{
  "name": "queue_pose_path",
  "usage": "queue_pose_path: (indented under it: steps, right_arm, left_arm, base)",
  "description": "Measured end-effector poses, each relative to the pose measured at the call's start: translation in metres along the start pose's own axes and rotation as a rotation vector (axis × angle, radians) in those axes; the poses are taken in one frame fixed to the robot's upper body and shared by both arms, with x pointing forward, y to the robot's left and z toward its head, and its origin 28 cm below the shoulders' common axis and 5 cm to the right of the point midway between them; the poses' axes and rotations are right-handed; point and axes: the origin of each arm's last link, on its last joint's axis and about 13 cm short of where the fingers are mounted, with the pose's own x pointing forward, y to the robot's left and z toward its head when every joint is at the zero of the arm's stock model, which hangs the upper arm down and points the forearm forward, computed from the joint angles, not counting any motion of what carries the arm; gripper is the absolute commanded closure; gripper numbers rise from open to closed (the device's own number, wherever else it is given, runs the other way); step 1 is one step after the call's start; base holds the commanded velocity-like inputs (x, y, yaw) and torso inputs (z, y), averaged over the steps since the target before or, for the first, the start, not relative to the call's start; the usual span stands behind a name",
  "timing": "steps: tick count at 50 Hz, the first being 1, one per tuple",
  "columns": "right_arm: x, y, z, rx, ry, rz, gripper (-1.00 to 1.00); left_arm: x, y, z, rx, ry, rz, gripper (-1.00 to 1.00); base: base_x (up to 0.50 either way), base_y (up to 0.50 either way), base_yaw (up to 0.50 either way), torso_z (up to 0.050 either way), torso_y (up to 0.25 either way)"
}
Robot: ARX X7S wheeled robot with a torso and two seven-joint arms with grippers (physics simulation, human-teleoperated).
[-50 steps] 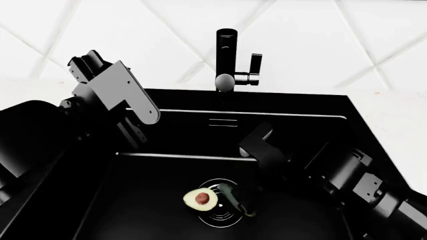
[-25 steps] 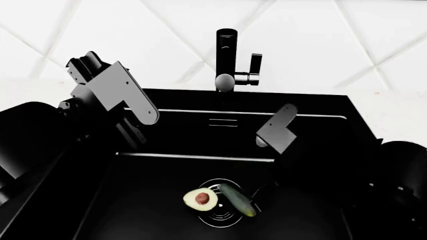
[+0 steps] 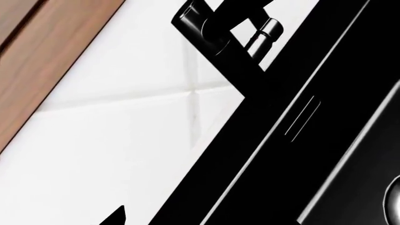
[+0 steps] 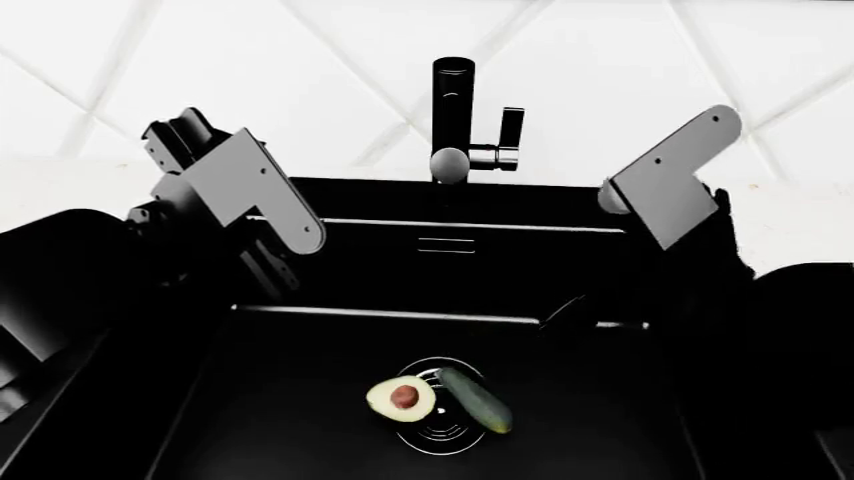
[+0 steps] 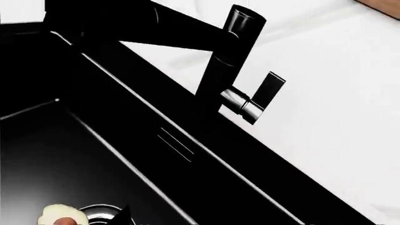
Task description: Pick up the fruits and vegetables and place them in the sink. Turn on the sink faucet to wash them. Then turn the sink off and put them in the tray.
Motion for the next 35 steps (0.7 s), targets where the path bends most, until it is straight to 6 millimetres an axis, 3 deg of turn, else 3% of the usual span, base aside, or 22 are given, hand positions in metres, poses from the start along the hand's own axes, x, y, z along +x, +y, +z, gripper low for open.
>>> queue_pose_path:
  steps: [21,35]
  right_arm:
    - [0.033,-0.031,0.038,0.006,-0.161,-0.323,-1.00]
    - [0.060,-0.036,0.056,-0.009,-0.240,-0.380,-1.00]
  left_arm:
    - [0.009,-0.001,-0.001,-0.024,0.003,0.023,-1.00]
    - [0.020,0.005,-0.001,-0.087,0.022,0.125,-1.00]
  base:
    - [0.00,0.00,0.00,0.000,0.000]
    - [0.00,0.00,0.00,0.000,0.000]
